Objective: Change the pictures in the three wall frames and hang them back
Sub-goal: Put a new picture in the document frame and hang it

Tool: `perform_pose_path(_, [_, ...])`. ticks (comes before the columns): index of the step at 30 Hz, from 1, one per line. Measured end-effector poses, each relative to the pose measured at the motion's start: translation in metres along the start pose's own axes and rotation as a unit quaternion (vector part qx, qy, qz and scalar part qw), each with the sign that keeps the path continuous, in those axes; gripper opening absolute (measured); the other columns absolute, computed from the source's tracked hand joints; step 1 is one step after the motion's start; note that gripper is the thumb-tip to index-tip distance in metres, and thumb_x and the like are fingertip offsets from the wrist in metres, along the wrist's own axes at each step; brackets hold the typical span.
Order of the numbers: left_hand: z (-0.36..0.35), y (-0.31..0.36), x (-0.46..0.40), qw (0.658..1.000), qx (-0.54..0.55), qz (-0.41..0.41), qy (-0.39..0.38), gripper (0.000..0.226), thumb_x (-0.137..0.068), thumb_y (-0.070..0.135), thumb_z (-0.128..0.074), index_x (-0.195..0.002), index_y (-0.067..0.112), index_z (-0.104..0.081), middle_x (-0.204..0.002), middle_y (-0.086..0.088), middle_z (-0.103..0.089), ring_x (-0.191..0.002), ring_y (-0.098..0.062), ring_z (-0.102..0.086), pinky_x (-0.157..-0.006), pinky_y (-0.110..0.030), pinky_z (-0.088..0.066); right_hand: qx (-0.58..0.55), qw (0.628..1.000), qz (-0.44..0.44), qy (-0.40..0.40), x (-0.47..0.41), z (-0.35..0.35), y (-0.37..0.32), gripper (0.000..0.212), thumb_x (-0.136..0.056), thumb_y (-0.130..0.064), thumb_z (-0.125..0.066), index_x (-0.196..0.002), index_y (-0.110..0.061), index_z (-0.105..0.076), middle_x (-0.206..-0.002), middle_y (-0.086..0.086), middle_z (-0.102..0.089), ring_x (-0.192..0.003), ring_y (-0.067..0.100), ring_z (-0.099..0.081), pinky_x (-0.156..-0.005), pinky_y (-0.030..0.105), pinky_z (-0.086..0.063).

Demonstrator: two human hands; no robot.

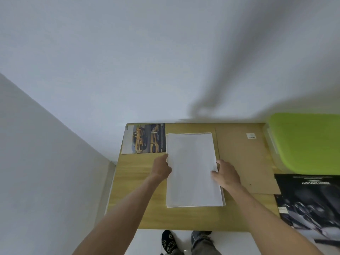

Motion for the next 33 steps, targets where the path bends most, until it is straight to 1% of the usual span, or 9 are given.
perform_pose_path(2, [-0.002,-0.001,0.0,0.998,-0.063,-0.012,0.003,0.065,-0.088,-0.002,-0.059,-0.148,0.01,-0.038,-0.105,-0.007,-0.06,-0.091,-0.02,-0.061,-0.075,-0.018,-0.053,0.052,0.999,0.012,0.009,-0.003,0.0,0.0,0.049,-0.091,-0.029,-0.059,-0.138,-0.019,-0.046,-0.128,0.004,-0.049,-0.107,0.022,-0.057,-0.081,0.033,-0.051])
perform_pose_path(4, [-0.004,-0.001,-0.001,0.99,-0.139,-0.028,0.005,0.067,-0.09,0.012,-0.063,-0.15,0.014,-0.034,-0.126,-0.01,-0.052,-0.111,-0.028,-0.056,-0.093,-0.034,-0.049,0.069,0.997,0.024,0.014,-0.007,-0.001,0.001,0.05,-0.091,-0.03,-0.06,-0.137,-0.022,-0.044,-0.124,0.003,-0.044,-0.104,0.02,-0.056,-0.078,0.033,-0.052])
perform_pose_path(7, [-0.005,0.0,-0.001,0.984,-0.175,-0.028,-0.005,0.064,-0.09,0.02,-0.064,-0.148,0.015,-0.037,-0.128,-0.009,-0.049,-0.114,-0.029,-0.055,-0.095,-0.038,-0.048,0.073,0.996,0.05,-0.003,-0.011,-0.003,0.001,0.057,-0.094,-0.03,-0.055,-0.147,-0.028,-0.033,-0.132,0.003,-0.04,-0.108,0.019,-0.055,-0.076,0.03,-0.05])
perform_pose_path(16, [-0.008,-0.004,-0.01,0.98,-0.191,-0.049,0.002,0.036,-0.092,0.024,-0.061,-0.123,0.005,-0.061,-0.114,-0.009,-0.053,-0.103,-0.029,-0.057,-0.089,-0.036,-0.048,0.099,0.992,0.079,-0.002,-0.027,-0.003,-0.003,0.043,-0.1,-0.028,-0.044,-0.142,-0.03,-0.038,-0.125,0.007,-0.039,-0.099,0.022,-0.056,-0.069,0.03,-0.048])
perform_pose_path(21, [-0.007,-0.003,-0.014,0.98,-0.184,-0.071,0.032,0.039,-0.093,0.024,-0.06,-0.129,0.006,-0.057,-0.126,-0.01,-0.053,-0.108,-0.029,-0.058,-0.09,-0.037,-0.048,0.111,0.991,0.07,0.005,-0.03,-0.004,-0.005,0.042,-0.097,-0.028,-0.047,-0.137,-0.029,-0.037,-0.125,0.006,-0.037,-0.098,0.024,-0.056,-0.069,0.032,-0.049])
perform_pose_path(24, [-0.006,0.003,-0.021,0.963,-0.228,-0.124,0.066,0.046,-0.093,0.026,-0.06,-0.135,0.009,-0.048,-0.139,-0.01,-0.044,-0.116,-0.026,-0.055,-0.091,-0.035,-0.049,0.122,0.988,0.088,0.033,-0.032,-0.003,-0.009,0.053,-0.096,-0.032,-0.05,-0.145,-0.027,-0.029,-0.141,0.008,-0.031,-0.121,0.026,-0.048,-0.08,0.036,-0.052])
perform_pose_path(26, [-0.006,0.009,-0.028,0.945,-0.274,-0.165,0.073,0.06,-0.094,0.03,-0.058,-0.145,0.01,-0.035,-0.154,-0.013,-0.029,-0.136,-0.028,-0.039,-0.107,-0.037,-0.041,0.146,0.981,0.119,0.041,-0.039,-0.001,-0.013,0.061,-0.097,-0.036,-0.049,-0.151,-0.028,-0.022,-0.157,0.007,-0.018,-0.136,0.027,-0.036,-0.097,0.038,-0.047])
perform_pose_path(29, [-0.009,0.015,-0.039,0.927,-0.329,-0.181,0.01,0.08,-0.097,0.039,-0.053,-0.155,0.007,-0.008,-0.164,-0.011,0.003,-0.151,-0.028,-0.006,-0.123,-0.04,-0.013,0.216,0.96,0.179,0.005,-0.053,0.0,-0.017,0.067,-0.1,-0.044,-0.041,-0.158,-0.028,-0.011,-0.166,-0.001,0.004,-0.15,0.025,-0.013,-0.118,0.039,-0.027])
perform_pose_path(33, [-0.016,0.015,-0.049,0.916,-0.37,-0.144,-0.054,0.087,-0.095,0.045,-0.053,-0.155,0.004,-0.004,-0.164,-0.011,0.007,-0.151,-0.027,0.0,-0.123,-0.043,-0.008,0.268,0.941,0.2,-0.055,-0.065,-0.003,-0.017,0.067,-0.102,-0.046,-0.036,-0.158,-0.026,-0.006,-0.166,-0.002,0.009,-0.153,0.022,0.002,-0.122,0.041,-0.017])
Point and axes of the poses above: each hand's wrist, its own x-axis away from the middle knuckle, its own z-axis out of the back of the hand, y = z × x, the point moved 1 cm from there along -x, towards the middle knuckle
